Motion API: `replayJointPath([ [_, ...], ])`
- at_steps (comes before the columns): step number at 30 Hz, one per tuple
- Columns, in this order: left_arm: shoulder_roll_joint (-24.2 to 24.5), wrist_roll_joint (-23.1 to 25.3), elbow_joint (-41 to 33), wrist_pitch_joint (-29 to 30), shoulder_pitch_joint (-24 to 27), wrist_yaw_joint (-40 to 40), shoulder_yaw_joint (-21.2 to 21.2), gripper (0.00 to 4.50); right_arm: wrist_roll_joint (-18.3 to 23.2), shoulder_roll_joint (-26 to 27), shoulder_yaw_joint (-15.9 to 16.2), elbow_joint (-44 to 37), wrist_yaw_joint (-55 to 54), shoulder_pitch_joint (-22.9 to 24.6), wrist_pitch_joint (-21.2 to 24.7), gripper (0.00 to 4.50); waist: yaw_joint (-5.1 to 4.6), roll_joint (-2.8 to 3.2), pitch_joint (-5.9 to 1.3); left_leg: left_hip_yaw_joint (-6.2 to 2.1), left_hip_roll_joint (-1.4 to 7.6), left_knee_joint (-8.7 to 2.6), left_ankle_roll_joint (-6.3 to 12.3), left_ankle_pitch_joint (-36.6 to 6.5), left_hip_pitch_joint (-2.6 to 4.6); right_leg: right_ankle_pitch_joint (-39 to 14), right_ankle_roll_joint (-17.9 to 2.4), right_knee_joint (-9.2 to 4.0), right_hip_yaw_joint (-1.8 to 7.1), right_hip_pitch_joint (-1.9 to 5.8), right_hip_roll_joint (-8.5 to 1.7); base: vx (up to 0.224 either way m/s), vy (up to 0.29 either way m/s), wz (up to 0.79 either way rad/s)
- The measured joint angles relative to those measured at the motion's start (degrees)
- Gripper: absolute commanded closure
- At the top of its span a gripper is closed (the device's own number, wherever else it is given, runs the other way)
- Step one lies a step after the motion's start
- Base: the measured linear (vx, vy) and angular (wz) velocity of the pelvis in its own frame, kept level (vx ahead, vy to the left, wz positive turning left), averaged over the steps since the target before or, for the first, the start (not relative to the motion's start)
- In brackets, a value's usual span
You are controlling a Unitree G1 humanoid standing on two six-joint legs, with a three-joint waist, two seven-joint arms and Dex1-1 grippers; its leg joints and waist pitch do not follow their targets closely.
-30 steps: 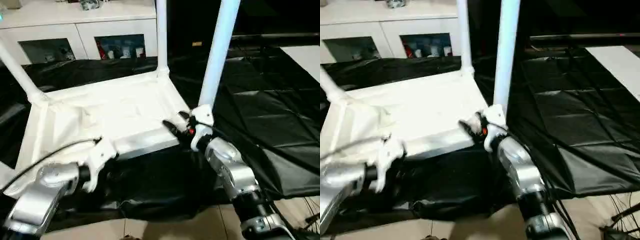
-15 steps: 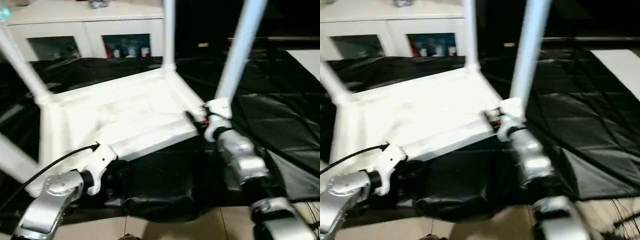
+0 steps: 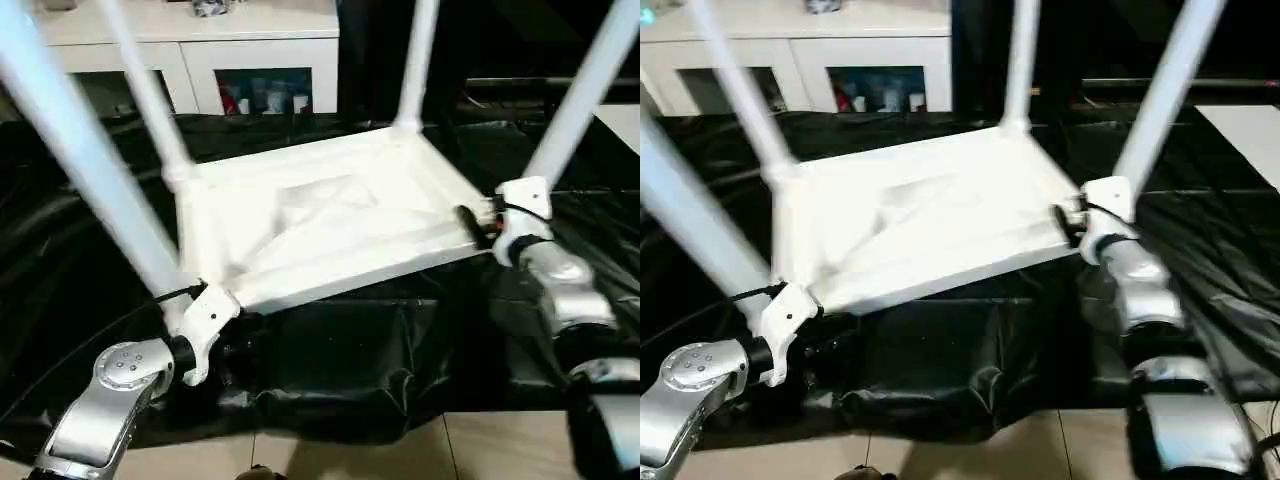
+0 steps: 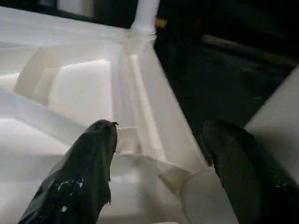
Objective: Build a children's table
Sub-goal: Rotate table base
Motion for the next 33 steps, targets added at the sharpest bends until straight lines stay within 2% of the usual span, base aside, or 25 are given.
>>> replayJointPath([
  [2,0.0,-0.3,0.0,-0.6,0.6,0.1,0.1,3.08,-0.1,-0.9,-0.1,0.8,0.0,-1.0,-1.1,1.18,-0.31,-0.14,0.02,0.00,0.03,0.02,0.00,0.0,0.01,0.0,0.0,0.02,-0.01,0.00,0.01,0.000,0.000,0.00],
  [5,-0.8,-2.1,-1.4,-3.0,4.4,0.0,1.7,3.08,-0.4,-0.9,-0.2,2.3,1.5,-2.1,-3.1,1.18,-1.21,-0.91,0.17,0.00,0.08,0.02,0.00,0.0,0.02,0.0,0.1,0.04,-0.03,-0.01,0.04,0.000,0.000,0.00],
  [6,-1.5,-3.4,-1.9,-3.5,5.6,-0.4,2.3,2.89,-0.4,-0.7,-0.3,2.3,2.6,-2.1,-3.5,1.18,-1.37,-1.23,0.23,0.00,0.08,0.02,0.00,0.0,-0.03,0.0,0.1,0.04,-0.03,-0.07,0.04,0.000,0.000,0.00],
  [7,-1.9,-4.6,-2.4,-4.1,6.8,-0.6,2.9,2.89,-0.1,-0.3,-0.5,2.2,3.9,-2.1,-3.8,1.18,-1.58,-1.43,0.19,0.02,0.08,0.02,0.01,0.0,-0.06,0.0,0.0,0.03,-0.02,-0.10,0.04,0.000,0.000,0.00],
  [9,-3.1,-8.4,-4.1,-5.1,9.0,-1.7,5.4,2.78,1.7,1.2,-1.0,0.7,8.6,-1.4,-4.7,1.18,-1.99,-2.06,0.16,0.05,0.13,0.03,0.03,0.0,-0.07,0.0,0.0,0.05,-0.02,-0.13,0.06,0.000,0.000,0.00],
  [12,-3.4,-13.5,-8.5,-5.6,10.4,-3.4,8.8,2.48,6.4,4.9,-2.1,-4.6,14.5,2.1,-4.7,1.18,-1.88,-2.89,0.14,0.03,0.26,0.03,0.02,0.0,-0.04,0.0,0.0,0.06,-0.06,-0.12,0.15,0.000,0.000,0.00],
  [16,-2.5,-17.5,-12.7,-4.9,11.6,-4.4,11.7,2.23,9.4,6.9,-1.9,-10.5,18.2,6.3,-4.1,1.18,-1.29,-3.04,0.18,0.09,0.19,0.11,0.03,0.0,-0.03,0.0,0.0,0.04,0.07,-0.08,0.12,0.000,0.000,0.00],
  [19,0.1,-19.7,-17.0,-3.0,15.2,-6.0,12.9,2.06,10.9,8.5,-0.2,-18.3,20.2,12.3,-4.2,1.18,-1.30,-3.26,0.18,0.08,0.20,0.08,0.04,0.0,-0.02,0.0,0.1,0.02,0.08,-0.07,0.13,0.000,0.000,0.00],
  [22,1.1,-21.4,-20.9,-2.0,19.4,-6.1,14.7,1.85,11.8,10.1,0.1,-22.6,20.8,17.1,-4.1,1.18,-1.55,-3.10,0.22,0.09,0.19,0.07,0.04,0.0,0.02,0.0,0.1,0.01,0.13,-0.06,0.14,0.000,0.000,0.00],
  [24,1.2,-21.9,-22.8,-2.0,23.7,-6.0,17.3,1.78,12.8,10.7,0.0,-27.0,21.1,21.0,-3.1,1.18,-1.78,-2.91,0.23,0.07,0.20,0.04,0.03,-0.1,0.10,-0.2,0.4,-0.01,0.13,-0.03,0.16,0.000,0.000,0.00],
  [26,0.1,-22.6,-22.6,-2.2,25.3,-5.3,19.5,1.69,13.3,10.7,-0.4,-28.6,21.1,23.4,-2.7,1.18,-1.95,-2.78,0.26,0.06,0.19,0.03,0.02,-0.1,0.16,-0.3,0.4,0.00,0.15,0.01,0.17,0.000,0.000,0.00],
  [27,-0.5,-23.5,-22.6,-2.3,25.5,-4.9,20.5,1.48,13.7,10.7,-0.4,-29.9,20.9,24.7,-1.7,1.18,-1.97,-2.84,0.29,0.04,0.19,0.01,0.02,-0.1,0.19,-0.3,0.4,0.00,0.15,0.02,0.19,0.000,0.000,0.00],
  [29,-1.5,-25.0,-22.6,-3.0,26.0,-4.1,22.2,1.36,14.5,10.8,-0.4,-33.1,20.8,26.8,0.2,1.18,-2.11,-2.88,0.30,0.01,0.18,-0.06,0.02,-0.1,0.37,-0.3,0.5,0.00,0.17,0.11,0.21,0.000,0.000,0.00],
  [33,-3.3,-26.1,-22.6,-4.8,26.1,-1.2,25.2,1.03,14.4,10.6,0.0,-36.3,20.0,28.6,3.6,1.18,-2.81,-3.24,0.41,-0.10,0.13,-0.17,0.00,-0.1,0.86,-0.3,0.5,-0.06,0.15,0.32,0.22,0.000,0.000,0.00],
])
